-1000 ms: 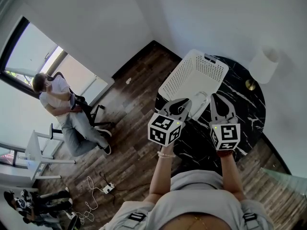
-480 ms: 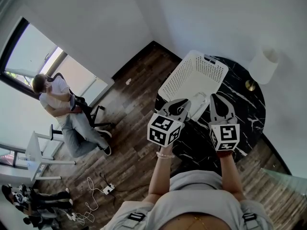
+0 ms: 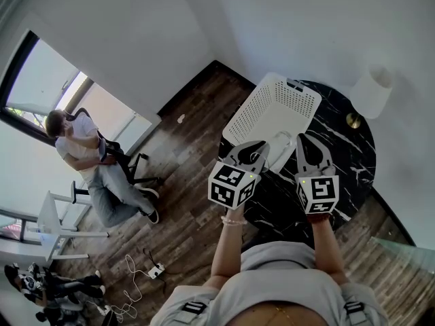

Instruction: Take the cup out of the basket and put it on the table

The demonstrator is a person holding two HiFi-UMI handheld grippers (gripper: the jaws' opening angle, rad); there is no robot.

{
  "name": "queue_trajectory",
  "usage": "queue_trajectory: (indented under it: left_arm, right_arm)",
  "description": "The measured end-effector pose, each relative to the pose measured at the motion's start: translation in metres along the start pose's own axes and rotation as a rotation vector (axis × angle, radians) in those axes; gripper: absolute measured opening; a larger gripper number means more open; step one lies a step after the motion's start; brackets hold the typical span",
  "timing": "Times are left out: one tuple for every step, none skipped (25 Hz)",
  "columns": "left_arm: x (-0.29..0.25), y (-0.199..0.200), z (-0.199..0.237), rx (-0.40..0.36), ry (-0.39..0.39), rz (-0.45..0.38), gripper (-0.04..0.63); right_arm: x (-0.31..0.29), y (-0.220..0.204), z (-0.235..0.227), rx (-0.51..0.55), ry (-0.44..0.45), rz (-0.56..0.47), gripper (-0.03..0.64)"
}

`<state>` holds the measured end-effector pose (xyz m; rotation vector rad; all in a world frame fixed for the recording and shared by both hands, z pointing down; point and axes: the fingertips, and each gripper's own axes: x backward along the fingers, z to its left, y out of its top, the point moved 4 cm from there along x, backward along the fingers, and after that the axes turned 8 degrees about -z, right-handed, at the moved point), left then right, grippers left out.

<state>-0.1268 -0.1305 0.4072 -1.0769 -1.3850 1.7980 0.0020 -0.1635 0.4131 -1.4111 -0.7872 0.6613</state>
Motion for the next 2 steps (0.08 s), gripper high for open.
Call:
queue_trajectory:
  left_arm:
    - [0.0006,0.0006,0.0012,0.002,-0.001,0.0,0.032]
    - [0.0013,0.0012,0.0024,0.003,-0.002,0.0,0.032]
  right_arm:
    - [-0.0009,0.0007,0.0008,0.0,0.0,0.001,0.009]
    - [-0.0017,0.0013,0.0016,0.001,-0.001,0.002,0.009]
